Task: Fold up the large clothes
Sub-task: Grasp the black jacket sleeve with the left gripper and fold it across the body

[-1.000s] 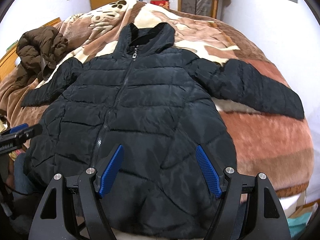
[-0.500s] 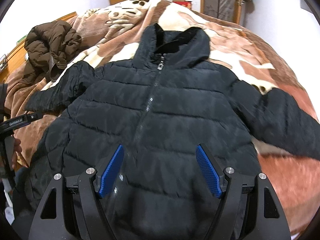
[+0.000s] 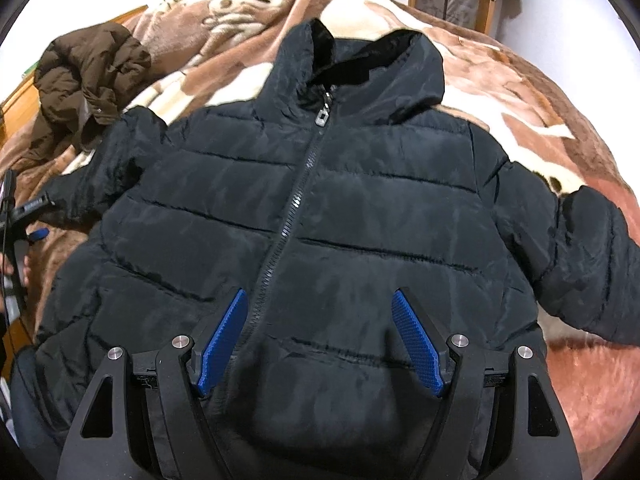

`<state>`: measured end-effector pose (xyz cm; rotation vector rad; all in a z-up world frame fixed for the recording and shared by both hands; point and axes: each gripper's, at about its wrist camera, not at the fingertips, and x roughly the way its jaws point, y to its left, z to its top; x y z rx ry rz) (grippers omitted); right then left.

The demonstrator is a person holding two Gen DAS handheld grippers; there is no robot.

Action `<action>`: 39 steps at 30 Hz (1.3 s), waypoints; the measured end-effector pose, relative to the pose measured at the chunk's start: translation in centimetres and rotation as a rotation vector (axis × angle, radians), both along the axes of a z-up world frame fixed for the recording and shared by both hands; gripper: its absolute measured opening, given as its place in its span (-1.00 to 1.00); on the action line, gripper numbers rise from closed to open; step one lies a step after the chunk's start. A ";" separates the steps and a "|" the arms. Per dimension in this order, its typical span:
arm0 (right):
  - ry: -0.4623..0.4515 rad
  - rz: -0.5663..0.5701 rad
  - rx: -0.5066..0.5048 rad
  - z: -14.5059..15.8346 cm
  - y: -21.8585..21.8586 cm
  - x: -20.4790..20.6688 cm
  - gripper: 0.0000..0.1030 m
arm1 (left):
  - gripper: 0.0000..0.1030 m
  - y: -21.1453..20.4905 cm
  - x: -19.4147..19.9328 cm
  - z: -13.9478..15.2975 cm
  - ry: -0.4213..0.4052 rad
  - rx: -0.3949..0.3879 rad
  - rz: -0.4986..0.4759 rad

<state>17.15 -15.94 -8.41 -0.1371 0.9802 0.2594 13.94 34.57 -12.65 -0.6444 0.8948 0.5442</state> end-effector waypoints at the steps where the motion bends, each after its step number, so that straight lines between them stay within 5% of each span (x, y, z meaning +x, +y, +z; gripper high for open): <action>1: 0.005 -0.004 -0.003 -0.3 -0.1 0.1 0.45 | 0.86 0.5 0.2 -0.3 -0.002 0.001 0.013; 5: 0.022 -0.027 -0.010 -1.1 -0.7 0.4 0.45 | 0.77 1.5 1.4 -1.0 -0.006 0.035 0.033; 8: 0.036 -0.048 -0.009 -1.3 -1.3 0.4 0.45 | 0.29 1.5 2.2 -0.9 0.007 0.066 0.028; 10: 0.039 -0.061 -0.004 -1.2 -1.9 0.2 0.45 | -0.45 1.4 2.3 0.0 0.000 0.072 0.019; 12: 0.040 -0.070 0.003 -1.1 -2.2 -0.2 0.45 | -0.63 1.0 2.2 1.6 -0.008 0.087 0.010; 19: 0.019 -0.106 0.044 0.5 -4.4 -2.2 0.45 | -0.70 -3.2 1.2 11.3 -0.152 0.156 -0.102; 24: -0.011 -0.122 0.078 2.1 -6.3 -3.5 0.45 | -0.70 -9.6 1.7 19.6 -0.292 0.189 -0.266; 28: -0.036 -0.140 0.100 3.2 -8.1 -4.7 0.45 | -0.70 -15.8 2.8 23.5 -0.369 0.185 -0.421; 33: -0.029 -0.184 0.137 3.4 -10.7 -5.6 0.45 | -0.70 -24.4 5.8 23.9 -0.396 0.133 -0.621; 39: -0.014 -0.236 0.144 2.5 -13.4 -6.0 0.45 | -0.69 -34.6 10.4 18.3 -0.311 0.036 -0.828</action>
